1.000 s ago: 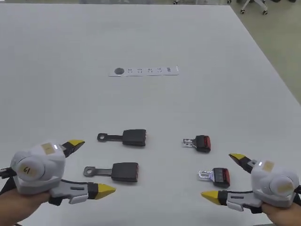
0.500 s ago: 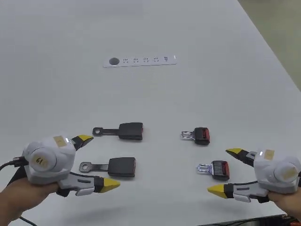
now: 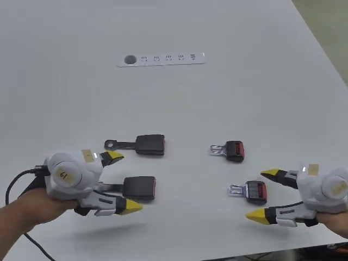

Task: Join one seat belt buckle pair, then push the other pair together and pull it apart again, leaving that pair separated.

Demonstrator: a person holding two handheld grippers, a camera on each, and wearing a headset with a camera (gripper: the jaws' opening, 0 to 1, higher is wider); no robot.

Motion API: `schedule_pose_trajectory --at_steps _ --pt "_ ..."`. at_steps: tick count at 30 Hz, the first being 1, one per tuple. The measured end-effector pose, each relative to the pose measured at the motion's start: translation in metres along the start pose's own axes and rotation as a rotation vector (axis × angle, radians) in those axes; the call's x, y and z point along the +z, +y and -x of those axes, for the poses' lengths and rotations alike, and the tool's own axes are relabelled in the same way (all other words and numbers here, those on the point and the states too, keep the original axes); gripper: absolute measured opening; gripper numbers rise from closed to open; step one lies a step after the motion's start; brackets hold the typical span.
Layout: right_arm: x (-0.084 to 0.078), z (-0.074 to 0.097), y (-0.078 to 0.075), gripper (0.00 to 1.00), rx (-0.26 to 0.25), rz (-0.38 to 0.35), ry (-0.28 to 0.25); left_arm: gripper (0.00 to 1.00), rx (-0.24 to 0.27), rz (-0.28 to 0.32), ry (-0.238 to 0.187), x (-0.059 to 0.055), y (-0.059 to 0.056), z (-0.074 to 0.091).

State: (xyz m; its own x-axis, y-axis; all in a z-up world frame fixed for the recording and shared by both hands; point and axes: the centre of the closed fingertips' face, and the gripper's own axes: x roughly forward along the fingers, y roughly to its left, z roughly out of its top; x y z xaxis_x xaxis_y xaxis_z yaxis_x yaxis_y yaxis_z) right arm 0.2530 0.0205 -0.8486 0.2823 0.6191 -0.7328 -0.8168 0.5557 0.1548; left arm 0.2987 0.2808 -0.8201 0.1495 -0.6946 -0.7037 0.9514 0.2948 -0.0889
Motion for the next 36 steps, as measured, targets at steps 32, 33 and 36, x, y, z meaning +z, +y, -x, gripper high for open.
schedule_pose_trajectory --at_steps 32,33,36 --pt "-0.010 -0.001 -0.007 0.47 0.060 0.096 0.064 0.59 -0.083 -0.212 0.148 -0.035 0.003 -0.022" --pt "-0.009 -0.002 -0.007 0.46 0.057 0.100 0.062 0.57 -0.086 -0.216 0.148 -0.035 0.003 -0.022" --pt "-0.009 -0.002 -0.011 0.40 0.039 0.120 0.063 0.53 -0.099 -0.232 0.151 -0.034 0.003 -0.023"
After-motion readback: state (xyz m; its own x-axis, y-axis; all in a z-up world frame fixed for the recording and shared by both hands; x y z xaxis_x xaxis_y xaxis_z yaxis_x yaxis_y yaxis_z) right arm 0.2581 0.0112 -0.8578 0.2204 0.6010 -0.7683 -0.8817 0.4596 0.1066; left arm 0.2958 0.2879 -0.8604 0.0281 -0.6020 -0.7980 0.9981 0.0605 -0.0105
